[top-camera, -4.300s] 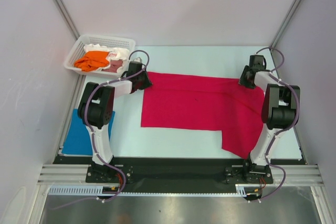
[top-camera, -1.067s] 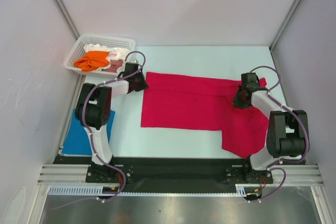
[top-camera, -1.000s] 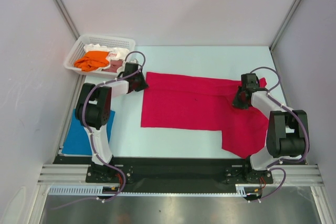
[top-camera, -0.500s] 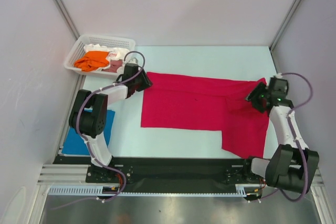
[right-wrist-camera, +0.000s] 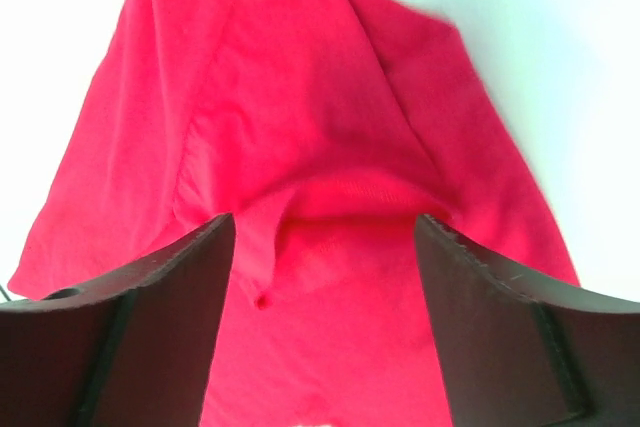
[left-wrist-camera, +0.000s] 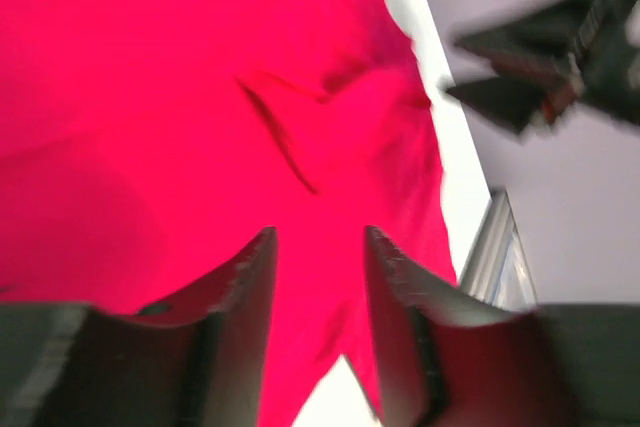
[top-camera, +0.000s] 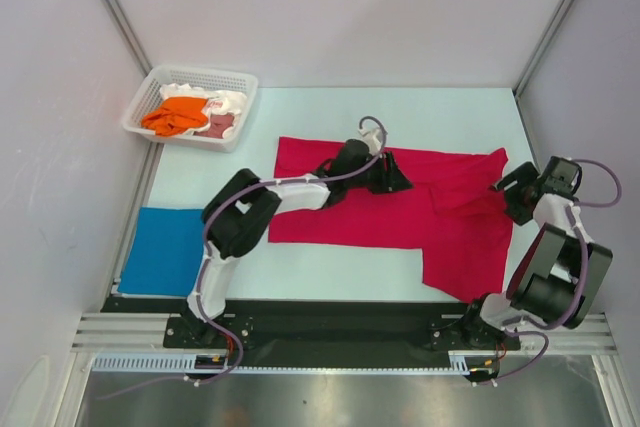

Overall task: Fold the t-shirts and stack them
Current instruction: Fold the tshirt

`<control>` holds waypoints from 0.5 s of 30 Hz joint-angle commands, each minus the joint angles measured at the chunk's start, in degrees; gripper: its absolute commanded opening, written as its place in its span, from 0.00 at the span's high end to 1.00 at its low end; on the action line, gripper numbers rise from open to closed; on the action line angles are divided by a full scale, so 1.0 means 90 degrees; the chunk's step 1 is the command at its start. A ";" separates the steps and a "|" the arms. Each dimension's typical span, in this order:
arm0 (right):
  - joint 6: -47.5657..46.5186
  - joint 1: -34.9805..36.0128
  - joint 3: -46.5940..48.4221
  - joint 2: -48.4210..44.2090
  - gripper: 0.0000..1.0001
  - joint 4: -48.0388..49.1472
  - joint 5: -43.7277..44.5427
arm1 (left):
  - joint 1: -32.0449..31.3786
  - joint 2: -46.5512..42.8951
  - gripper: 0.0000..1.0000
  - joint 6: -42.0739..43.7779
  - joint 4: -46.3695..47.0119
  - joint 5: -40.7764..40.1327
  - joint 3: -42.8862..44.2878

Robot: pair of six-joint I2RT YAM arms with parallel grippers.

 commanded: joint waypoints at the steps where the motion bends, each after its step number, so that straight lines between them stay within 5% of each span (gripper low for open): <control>1: -0.0298 -0.0021 0.0558 0.0545 0.26 0.0988 -0.0239 | -0.0055 0.0158 0.57 -0.0036 0.0270 0.0438 0.0465; 3: -0.0279 -0.0001 0.0743 0.0925 0.38 0.1358 -0.0269 | 0.0082 0.0110 0.60 0.0313 -0.0001 0.0331 0.0562; 6: -0.0240 0.0047 0.1143 0.1326 0.44 0.1711 -0.0269 | 0.0442 0.0002 0.61 0.0627 -0.0481 0.0252 0.0738; 15: -0.0485 0.0214 0.2891 0.3065 0.41 0.1216 -0.0396 | 0.1566 0.0324 0.63 0.0404 -0.0775 0.0954 0.0855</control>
